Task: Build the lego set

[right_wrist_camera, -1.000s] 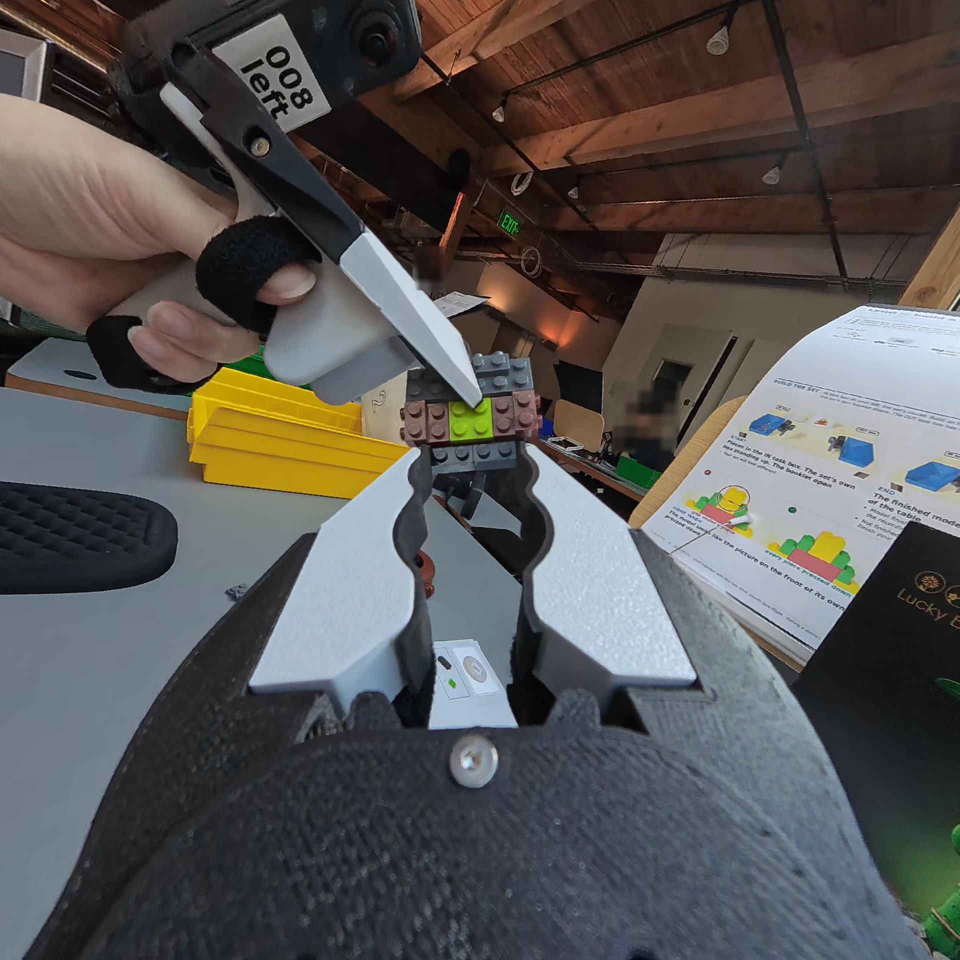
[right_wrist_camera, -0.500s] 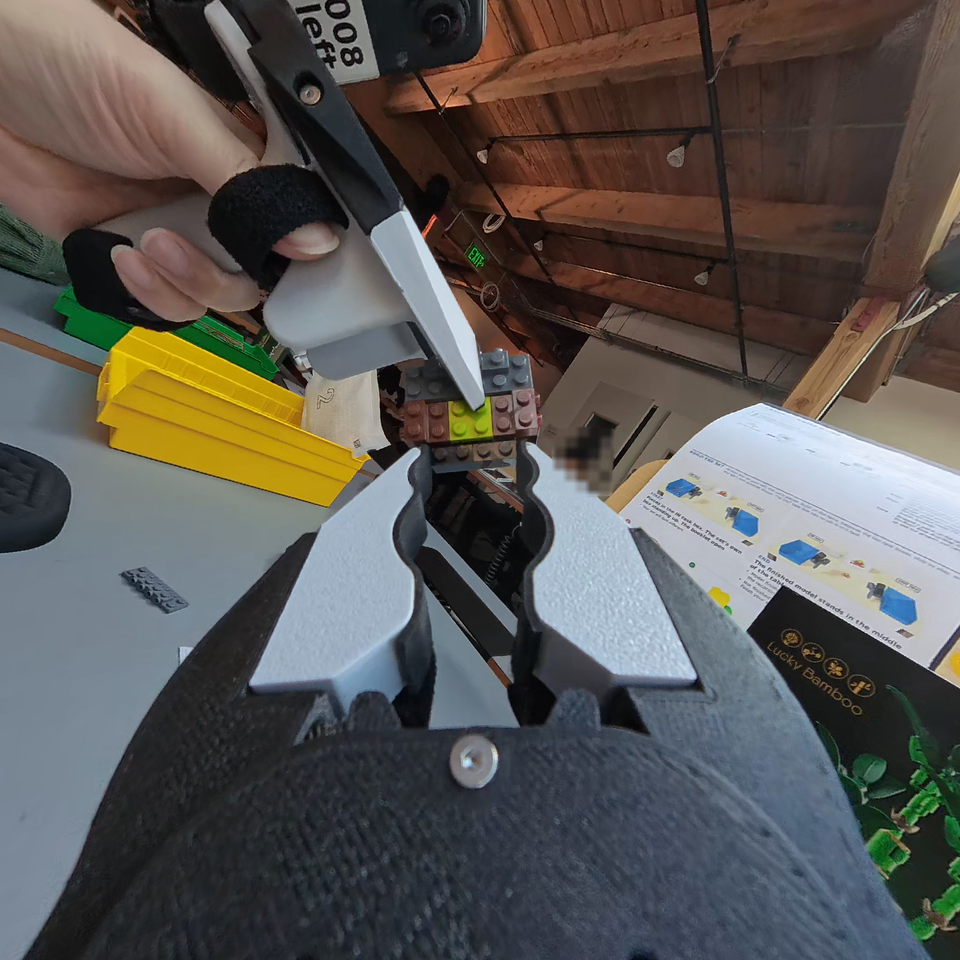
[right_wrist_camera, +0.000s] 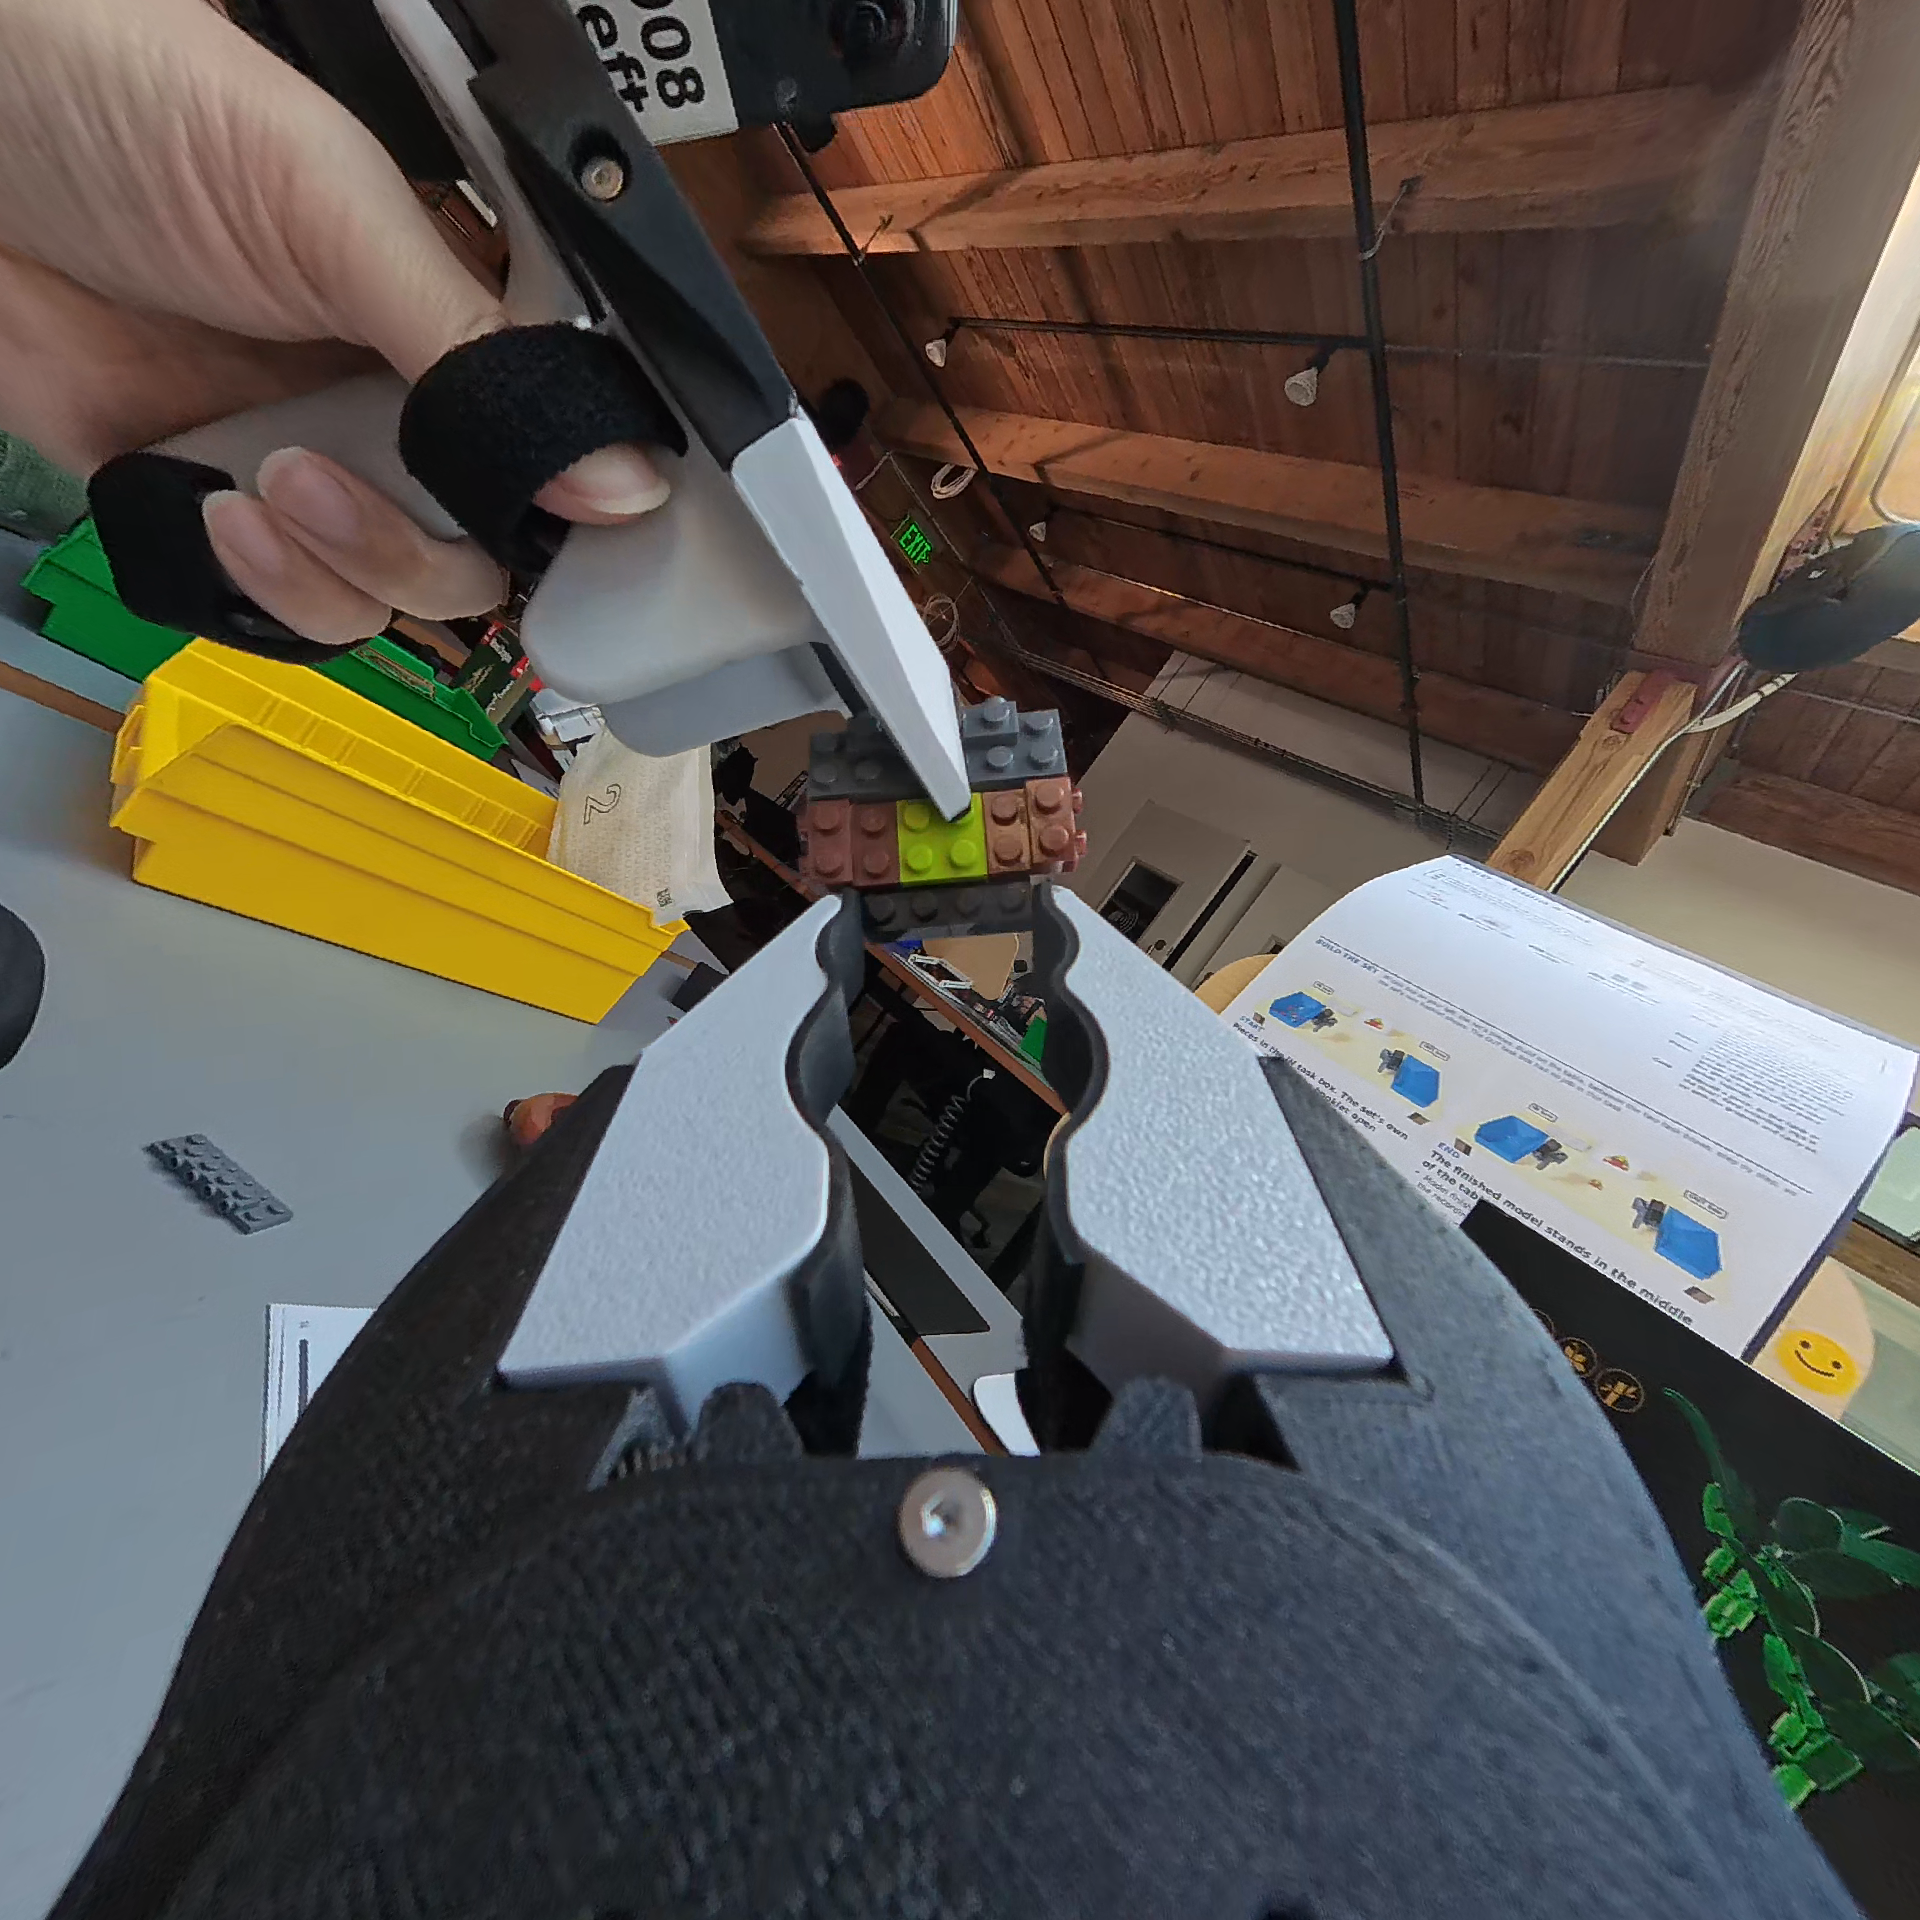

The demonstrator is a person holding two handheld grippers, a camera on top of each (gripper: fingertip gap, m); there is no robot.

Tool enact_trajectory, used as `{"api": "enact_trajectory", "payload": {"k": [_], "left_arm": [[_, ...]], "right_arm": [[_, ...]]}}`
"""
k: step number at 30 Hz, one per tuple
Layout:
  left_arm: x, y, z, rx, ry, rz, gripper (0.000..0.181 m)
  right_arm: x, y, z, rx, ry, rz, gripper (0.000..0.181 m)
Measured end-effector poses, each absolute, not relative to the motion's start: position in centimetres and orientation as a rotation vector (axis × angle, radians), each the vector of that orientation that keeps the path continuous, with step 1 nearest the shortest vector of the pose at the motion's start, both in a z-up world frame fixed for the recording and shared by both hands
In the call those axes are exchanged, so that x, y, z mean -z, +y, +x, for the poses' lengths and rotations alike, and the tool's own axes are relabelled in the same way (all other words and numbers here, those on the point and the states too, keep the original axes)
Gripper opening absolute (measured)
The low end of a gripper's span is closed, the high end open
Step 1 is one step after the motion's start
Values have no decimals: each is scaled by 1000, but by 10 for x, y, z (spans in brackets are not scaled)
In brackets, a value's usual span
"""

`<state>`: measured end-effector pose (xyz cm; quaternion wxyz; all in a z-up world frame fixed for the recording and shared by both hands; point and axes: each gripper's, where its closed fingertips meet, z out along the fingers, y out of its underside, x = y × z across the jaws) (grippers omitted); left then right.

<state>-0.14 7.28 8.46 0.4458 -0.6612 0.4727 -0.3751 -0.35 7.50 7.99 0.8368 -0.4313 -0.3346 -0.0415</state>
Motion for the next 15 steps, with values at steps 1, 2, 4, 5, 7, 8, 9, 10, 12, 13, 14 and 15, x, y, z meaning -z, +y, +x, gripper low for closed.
{"api": "enact_trajectory", "payload": {"k": [1,2,4,5,7,8,9,10,12,13,14,15], "left_arm": [[-85,73,-1,928,1170,-1633,15],[-85,73,0,930,1169,-1633,15],[-85,74,0,953,1150,-1669,15],[-85,75,0,970,1137,-1692,16],[-85,77,0,984,1111,-1719,16],[-85,78,1,980,1104,-1721,16],[-85,79,1,969,1101,-1724,16],[-84,81,1,951,1101,-1730,16],[-83,84,2,919,1095,-1752,16],[-81,86,3,904,1097,-1766,16],[-79,87,4,890,1100,-1787,16],[-77,88,6,881,1099,-1807,17]], "right_arm": [[-80,75,-3,83,-705,-914,31],[-80,75,-2,80,-703,-913,31],[-80,76,-2,81,-705,-918,31],[-80,76,-2,78,-703,-918,31],[-80,77,-2,44,-693,-938,31],[-79,78,-2,14,-684,-951,31],[-79,79,-2,-16,-674,-968,31],[-78,81,-2,-47,-663,-988,31],[-76,83,-1,-130,-627,-1026,31],[-75,85,-1,-171,-613,-1044,31],[-74,86,-1,-205,-601,-1061,31],[-73,88,0,-224,-586,-1080,31]]}}
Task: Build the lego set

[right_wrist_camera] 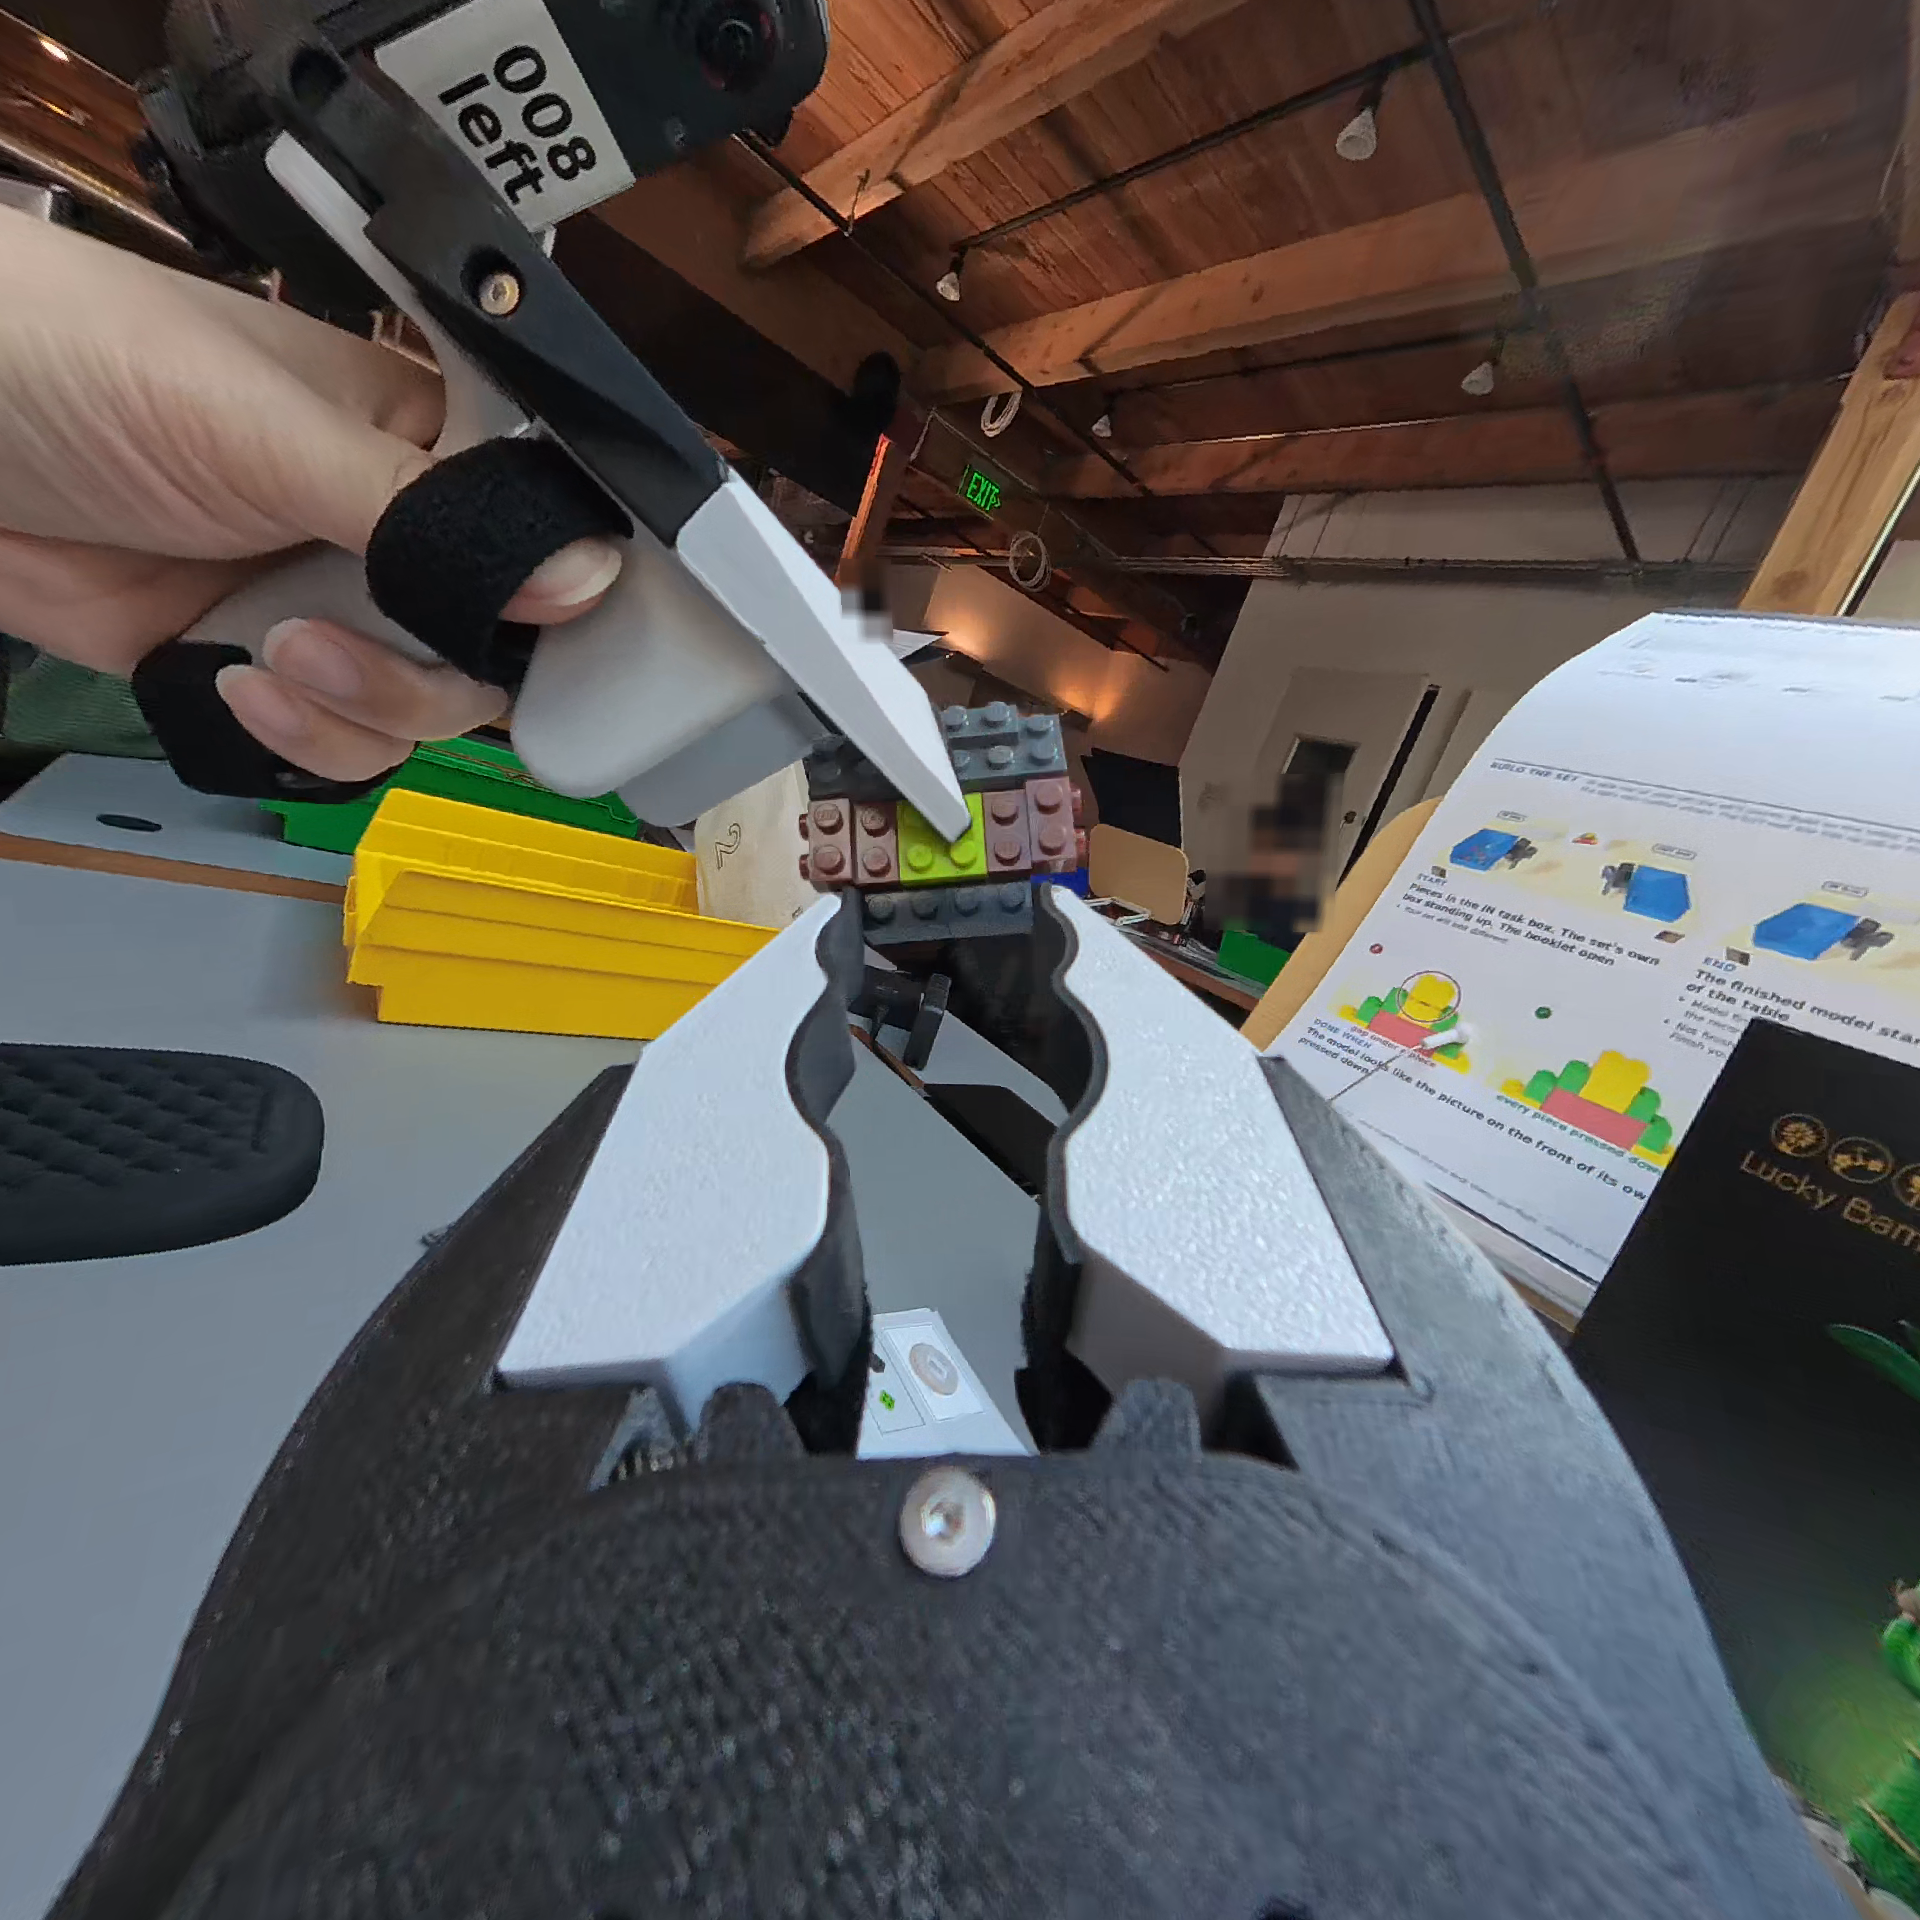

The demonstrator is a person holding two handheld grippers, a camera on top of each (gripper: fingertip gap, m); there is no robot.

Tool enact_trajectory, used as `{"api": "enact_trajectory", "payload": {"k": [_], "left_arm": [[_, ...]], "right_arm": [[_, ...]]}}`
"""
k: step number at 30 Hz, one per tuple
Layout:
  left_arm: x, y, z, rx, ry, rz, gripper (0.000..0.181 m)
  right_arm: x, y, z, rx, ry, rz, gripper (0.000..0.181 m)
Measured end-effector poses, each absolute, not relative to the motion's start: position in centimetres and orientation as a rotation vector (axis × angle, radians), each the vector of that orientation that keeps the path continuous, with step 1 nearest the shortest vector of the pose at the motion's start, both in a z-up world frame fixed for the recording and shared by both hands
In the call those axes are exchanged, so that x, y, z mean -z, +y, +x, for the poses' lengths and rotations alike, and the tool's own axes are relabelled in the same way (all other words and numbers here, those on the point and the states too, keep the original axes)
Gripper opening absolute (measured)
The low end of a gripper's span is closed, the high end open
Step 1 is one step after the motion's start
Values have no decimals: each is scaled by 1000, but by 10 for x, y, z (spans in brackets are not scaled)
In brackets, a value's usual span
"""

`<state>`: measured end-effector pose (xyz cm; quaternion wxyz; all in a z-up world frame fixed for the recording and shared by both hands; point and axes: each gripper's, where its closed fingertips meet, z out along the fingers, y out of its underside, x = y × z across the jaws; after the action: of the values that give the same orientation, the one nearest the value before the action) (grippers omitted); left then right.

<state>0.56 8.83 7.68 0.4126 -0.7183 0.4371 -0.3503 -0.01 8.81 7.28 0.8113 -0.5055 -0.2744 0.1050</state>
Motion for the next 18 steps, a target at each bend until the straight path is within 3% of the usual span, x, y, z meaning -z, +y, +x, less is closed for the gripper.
{"api": "enact_trajectory", "payload": {"k": [18], "left_arm": [[-73,101,17,824,1077,-1862,17]], "right_arm": [[-68,99,10,-354,-499,-1154,31]]}}
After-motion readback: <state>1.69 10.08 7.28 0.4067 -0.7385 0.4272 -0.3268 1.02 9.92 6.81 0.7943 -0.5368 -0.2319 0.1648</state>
